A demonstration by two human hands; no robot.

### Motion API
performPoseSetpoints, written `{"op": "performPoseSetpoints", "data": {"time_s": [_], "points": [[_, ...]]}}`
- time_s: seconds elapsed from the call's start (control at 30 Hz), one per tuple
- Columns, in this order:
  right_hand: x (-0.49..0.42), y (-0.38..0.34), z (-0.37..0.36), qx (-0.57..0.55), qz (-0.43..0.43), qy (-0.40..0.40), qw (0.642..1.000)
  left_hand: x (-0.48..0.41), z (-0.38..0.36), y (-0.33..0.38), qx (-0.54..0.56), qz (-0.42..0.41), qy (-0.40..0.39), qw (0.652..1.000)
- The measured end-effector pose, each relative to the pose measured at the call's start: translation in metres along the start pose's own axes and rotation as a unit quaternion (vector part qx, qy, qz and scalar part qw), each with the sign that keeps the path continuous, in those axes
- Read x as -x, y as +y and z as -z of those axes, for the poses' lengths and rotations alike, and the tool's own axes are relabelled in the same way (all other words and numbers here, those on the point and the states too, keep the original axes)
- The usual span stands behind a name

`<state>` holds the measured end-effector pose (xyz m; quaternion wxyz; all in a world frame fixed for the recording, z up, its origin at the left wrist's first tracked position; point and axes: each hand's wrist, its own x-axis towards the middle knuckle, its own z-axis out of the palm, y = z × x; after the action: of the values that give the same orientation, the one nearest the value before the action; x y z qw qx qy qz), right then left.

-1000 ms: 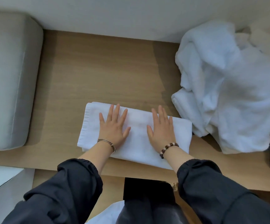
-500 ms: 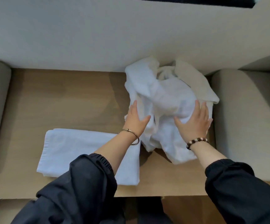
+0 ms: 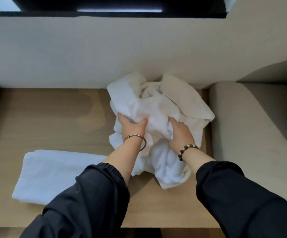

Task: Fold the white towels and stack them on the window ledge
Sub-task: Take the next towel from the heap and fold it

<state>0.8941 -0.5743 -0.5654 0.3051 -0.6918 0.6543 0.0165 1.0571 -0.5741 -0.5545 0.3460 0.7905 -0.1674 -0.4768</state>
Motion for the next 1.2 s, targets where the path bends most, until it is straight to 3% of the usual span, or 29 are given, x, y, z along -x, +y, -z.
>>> {"op": "performPoseSetpoints", "data": {"time_s": [0.07,0.17,0.3,0.63,0.93,1.2], "points": [[0.002,0.004,0.016,-0.027,0.023,0.007,0.999,0.01,-0.007,0.015,0.003,0.032,0.05,0.998],[0.011,0.009,0.05,-0.047,0.048,0.034,0.997,0.02,-0.011,0.035,0.003,0.002,0.049,0.999],[0.03,0.01,0.096,-0.042,0.065,0.09,0.993,0.044,-0.008,0.066,-0.014,-0.056,0.013,0.998],[0.089,-0.017,0.206,-0.031,0.079,0.206,0.975,0.146,0.01,0.168,0.062,-0.139,-0.12,0.981],[0.148,-0.044,0.265,-0.102,0.083,0.177,0.975,0.249,0.034,0.216,0.128,-0.192,-0.166,0.959],[0.211,-0.086,0.316,-0.203,0.09,0.177,0.959,0.323,0.069,0.273,0.103,-0.265,-0.207,0.936]]}}
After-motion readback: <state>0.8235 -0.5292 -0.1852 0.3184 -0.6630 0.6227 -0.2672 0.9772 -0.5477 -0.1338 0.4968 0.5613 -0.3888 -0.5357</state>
